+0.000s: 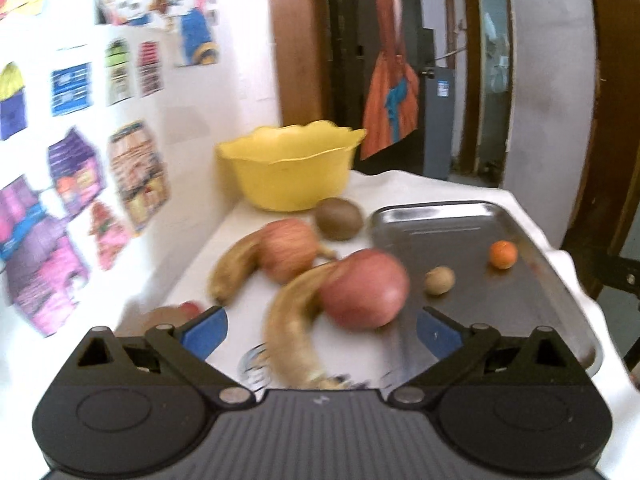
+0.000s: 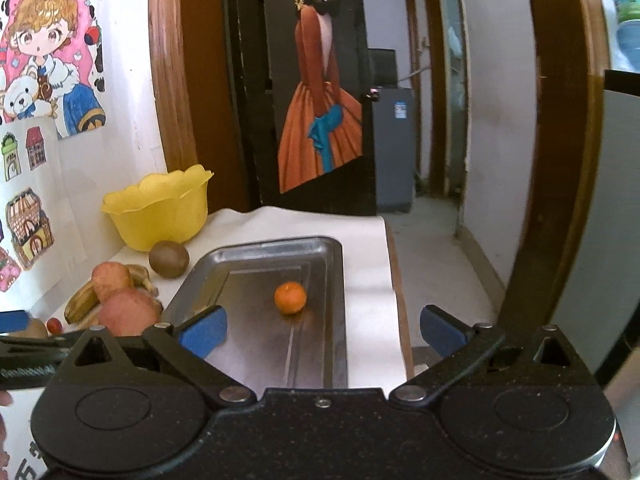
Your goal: Organize fruits
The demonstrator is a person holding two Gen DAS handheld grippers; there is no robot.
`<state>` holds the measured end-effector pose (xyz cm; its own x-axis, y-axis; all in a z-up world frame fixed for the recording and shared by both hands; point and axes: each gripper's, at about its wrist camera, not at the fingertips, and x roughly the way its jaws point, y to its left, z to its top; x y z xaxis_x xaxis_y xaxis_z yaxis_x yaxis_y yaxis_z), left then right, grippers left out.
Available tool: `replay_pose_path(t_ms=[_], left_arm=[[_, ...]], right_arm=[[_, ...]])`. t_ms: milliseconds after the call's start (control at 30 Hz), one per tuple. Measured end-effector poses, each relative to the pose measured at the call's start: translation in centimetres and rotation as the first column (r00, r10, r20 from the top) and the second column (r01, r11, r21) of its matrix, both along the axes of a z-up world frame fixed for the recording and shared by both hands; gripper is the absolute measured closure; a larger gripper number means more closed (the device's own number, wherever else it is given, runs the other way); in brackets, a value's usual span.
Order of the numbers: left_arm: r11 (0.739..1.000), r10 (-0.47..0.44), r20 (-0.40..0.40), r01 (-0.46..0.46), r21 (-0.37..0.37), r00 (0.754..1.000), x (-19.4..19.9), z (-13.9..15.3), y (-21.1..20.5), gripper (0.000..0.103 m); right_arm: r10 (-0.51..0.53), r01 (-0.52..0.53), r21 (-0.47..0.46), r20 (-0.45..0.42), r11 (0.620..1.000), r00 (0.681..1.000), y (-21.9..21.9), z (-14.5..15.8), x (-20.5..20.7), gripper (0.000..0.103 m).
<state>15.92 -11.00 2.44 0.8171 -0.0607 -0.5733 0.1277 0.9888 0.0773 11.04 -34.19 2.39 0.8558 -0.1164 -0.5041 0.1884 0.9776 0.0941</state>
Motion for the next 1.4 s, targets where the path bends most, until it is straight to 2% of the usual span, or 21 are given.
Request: replay_pose_path(t_ms=[133, 367, 600, 1000, 1133, 1400], left_arm=[[0.999, 0.033, -0.020, -0.033, 0.021, 0.999, -1.2, -0.1, 2.6, 0.001], [0.996, 0.079, -0.043, -0.077, 0.045, 0.996, -2.5, -0.6, 5.4, 0.001], [0.990, 0.123, -0.075, -0.117, 0.085, 0.990, -4.0, -1.8, 6.5, 0.001], [0.979, 0.186, -0.079, -0.177, 0.103, 0.979, -5.8, -1.4, 6.2, 0.001], [0.977, 0.194, -0.086, -0.184, 0.112, 0.977, -5.6, -1.3, 6.2, 0.001], [0.975, 0.214, -0.098, -0.207, 0.083, 0.972, -4.4, -1.4, 7.3, 0.001]], right_arm=[[-0.026, 0.027, 0.017, -0.043, 0.999, 0.999, 2.6, -0.4, -1.2, 0.001], [-0.002, 0.007, 0.042, -0.126, 0.999, 0.992, 7.2, -1.1, -2.6, 0.001], [0.000, 0.011, 0.053, -0.209, 0.999, 0.978, 8.9, -2.3, -3.1, 0.001], [0.039, -0.019, 0.098, -0.203, 0.995, 0.978, 8.0, -1.7, -4.6, 0.001], [0.053, -0.030, 0.112, -0.204, 0.993, 0.978, 8.2, -1.5, -4.5, 0.001], [0.102, -0.084, 0.095, -0.204, 0.992, 0.974, 9.8, -1.1, -2.7, 0.001]])
